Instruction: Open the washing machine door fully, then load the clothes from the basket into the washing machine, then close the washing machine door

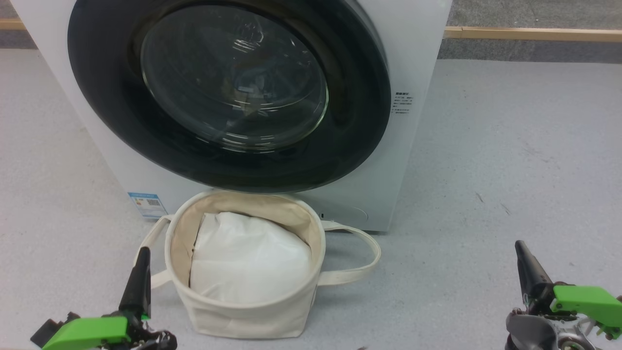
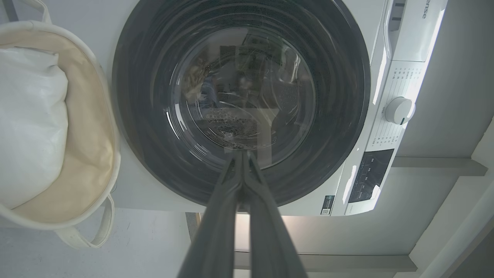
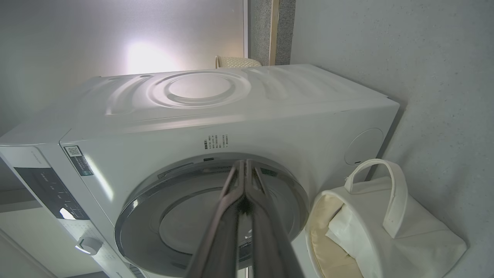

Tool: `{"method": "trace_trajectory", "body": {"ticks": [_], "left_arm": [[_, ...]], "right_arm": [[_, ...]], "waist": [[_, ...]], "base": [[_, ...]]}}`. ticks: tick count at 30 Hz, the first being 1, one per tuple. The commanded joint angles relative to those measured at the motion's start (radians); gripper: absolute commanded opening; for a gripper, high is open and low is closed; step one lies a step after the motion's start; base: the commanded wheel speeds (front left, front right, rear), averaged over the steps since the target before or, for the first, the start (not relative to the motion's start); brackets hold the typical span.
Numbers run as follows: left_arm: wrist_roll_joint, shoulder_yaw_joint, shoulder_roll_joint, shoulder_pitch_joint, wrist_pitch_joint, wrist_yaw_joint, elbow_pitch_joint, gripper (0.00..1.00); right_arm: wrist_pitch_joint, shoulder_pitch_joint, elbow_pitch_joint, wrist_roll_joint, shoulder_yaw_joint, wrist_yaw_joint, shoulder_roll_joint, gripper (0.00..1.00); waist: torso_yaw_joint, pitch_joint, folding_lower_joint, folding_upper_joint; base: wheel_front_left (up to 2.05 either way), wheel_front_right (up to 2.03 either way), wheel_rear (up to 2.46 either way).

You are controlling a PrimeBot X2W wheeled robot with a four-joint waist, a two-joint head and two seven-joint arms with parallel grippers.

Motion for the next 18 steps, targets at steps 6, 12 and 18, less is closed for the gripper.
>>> {"method": "trace_trajectory", "body": {"ticks": [6, 12, 18], "left_arm": [[-0.003, 0.035, 0.006, -0.029, 0.008, -0.001, -0.039, 0.0], [-0.003, 0.035, 0.006, -0.029, 0.008, -0.001, -0.039, 0.0], [-0.003, 0.035, 0.006, -0.029, 0.008, -0.001, -0.039, 0.0]], "right_arm": [[0.009, -0.029, -0.037, 0.004, 0.021, 0.0, -0.003, 0.0], [0.009, -0.029, -0.037, 0.004, 0.021, 0.0, -0.003, 0.0], [0.009, -0.029, -0.037, 0.004, 0.021, 0.0, -0.003, 0.0]], "waist": [[0.0, 0.0, 0.0, 0.0], [0.0, 0.0, 0.0, 0.0], [0.0, 0.0, 0.0, 0.0]], "base": [[0.0, 0.0, 0.0], [0.0, 0.0, 0.0], [0.0, 0.0, 0.0]]}}
